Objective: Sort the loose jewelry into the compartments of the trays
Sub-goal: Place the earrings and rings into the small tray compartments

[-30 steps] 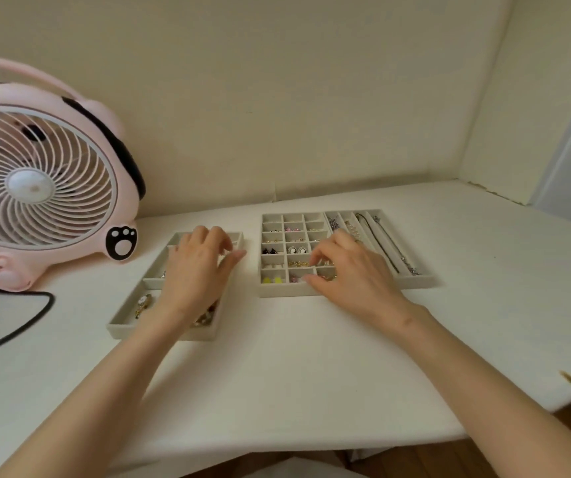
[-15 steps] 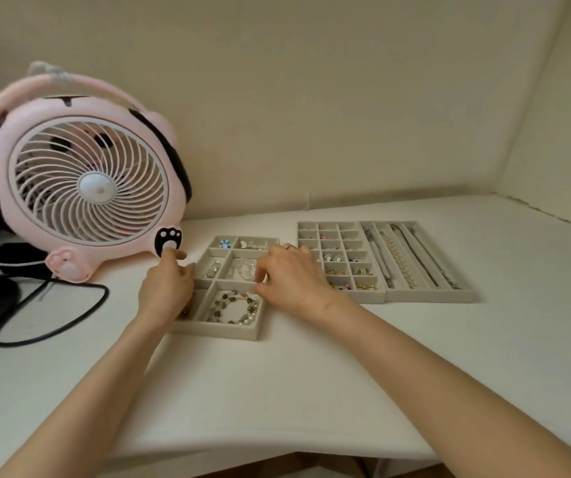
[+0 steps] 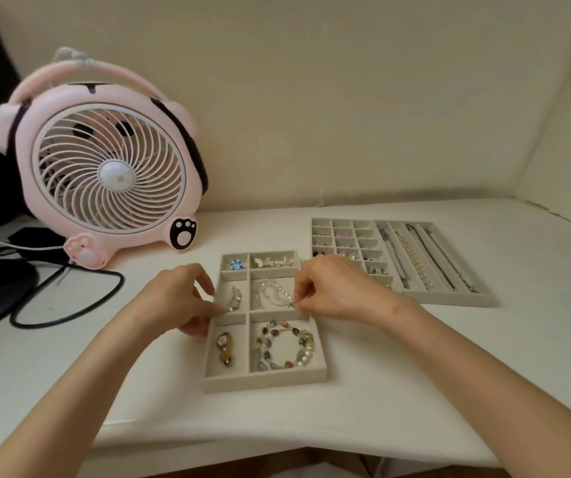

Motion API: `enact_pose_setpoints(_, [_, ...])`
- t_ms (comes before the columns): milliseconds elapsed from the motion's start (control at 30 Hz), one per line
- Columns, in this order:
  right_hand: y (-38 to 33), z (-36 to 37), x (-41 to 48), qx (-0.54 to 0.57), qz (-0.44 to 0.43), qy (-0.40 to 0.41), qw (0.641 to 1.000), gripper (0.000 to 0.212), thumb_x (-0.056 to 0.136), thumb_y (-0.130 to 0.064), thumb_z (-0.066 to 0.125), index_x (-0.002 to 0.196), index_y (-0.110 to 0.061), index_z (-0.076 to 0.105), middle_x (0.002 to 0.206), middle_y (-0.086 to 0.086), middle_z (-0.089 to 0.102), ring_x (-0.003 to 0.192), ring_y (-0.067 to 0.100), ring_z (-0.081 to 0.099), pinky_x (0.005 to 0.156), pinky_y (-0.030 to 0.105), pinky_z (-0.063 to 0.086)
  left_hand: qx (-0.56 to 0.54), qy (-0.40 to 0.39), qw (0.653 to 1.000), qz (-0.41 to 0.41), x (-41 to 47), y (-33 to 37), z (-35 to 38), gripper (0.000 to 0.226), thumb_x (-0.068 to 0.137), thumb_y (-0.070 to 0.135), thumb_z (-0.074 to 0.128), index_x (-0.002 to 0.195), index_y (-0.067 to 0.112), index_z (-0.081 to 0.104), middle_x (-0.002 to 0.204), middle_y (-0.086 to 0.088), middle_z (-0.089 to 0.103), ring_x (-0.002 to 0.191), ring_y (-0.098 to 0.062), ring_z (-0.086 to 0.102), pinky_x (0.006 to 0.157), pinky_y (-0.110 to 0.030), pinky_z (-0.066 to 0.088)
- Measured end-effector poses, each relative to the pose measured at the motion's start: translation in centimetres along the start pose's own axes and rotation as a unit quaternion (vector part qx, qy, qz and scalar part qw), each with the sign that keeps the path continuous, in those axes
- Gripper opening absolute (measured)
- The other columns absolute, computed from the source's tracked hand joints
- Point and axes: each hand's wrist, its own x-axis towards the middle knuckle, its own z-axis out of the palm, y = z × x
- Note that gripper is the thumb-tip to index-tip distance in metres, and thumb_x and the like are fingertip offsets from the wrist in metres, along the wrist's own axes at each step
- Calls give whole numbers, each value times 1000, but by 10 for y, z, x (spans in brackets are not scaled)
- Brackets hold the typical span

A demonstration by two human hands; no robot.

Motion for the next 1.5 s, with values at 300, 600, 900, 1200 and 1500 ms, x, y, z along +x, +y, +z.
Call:
enact_pose_setpoints(300, [25, -13, 29, 84, 59, 92, 990, 6, 82, -25, 69, 83, -28, 74, 80, -7, 67, 74, 7, 58, 72, 28, 45, 172, 151, 961, 155, 31, 18, 6, 9, 85, 27, 64, 84, 19, 60, 76, 10, 54, 75, -16, 50, 63, -28, 34])
enact_pose_setpoints(600, [10, 0, 35, 12, 2, -12, 1000, 9, 80, -26, 69, 83, -33, 73, 76, -14, 55, 80, 9, 54, 67, 27, 42, 129, 108, 961, 221, 61, 24, 25, 4, 80, 19, 69, 82, 20, 65, 90, -1, 55, 78, -16, 50, 70, -30, 43])
enact_pose_setpoints(900, [13, 7, 26, 24, -53, -40, 997, 39, 83, -6, 52, 90, -38, 71, 87, -2, 50, 80, 12, 49, 66, 23, 32, 248, -41, 902, 351, 46, 17, 26, 55, 72, -11, 44, 87, 34, 71, 95, 6, 40, 93, -13, 33, 79, -25, 25])
enact_pose_setpoints(1200, [17, 0, 22, -47, -49, -9, 998, 28, 82, -13, 51, 83, -32, 72, 78, -11, 43, 80, 11, 45, 85, 27, 31, 364, 54, 838, 403, 46, 15, 26, 42, 71, -1, 45, 88, 30, 68, 102, 2, 45, 98, -18, 37, 80, -28, 27])
enact_pose_setpoints(1500, [17, -1, 17, -9, -46, -25, 999, 31, 85, -12, 51, 93, -33, 72, 82, -6, 46, 83, 12, 47, 79, 22, 24, 311, -33, 862, 399, 41, 18, 34, 60, 63, 10, 26, 100, 35, 65, 100, 8, 36, 91, -8, 25, 76, -24, 17])
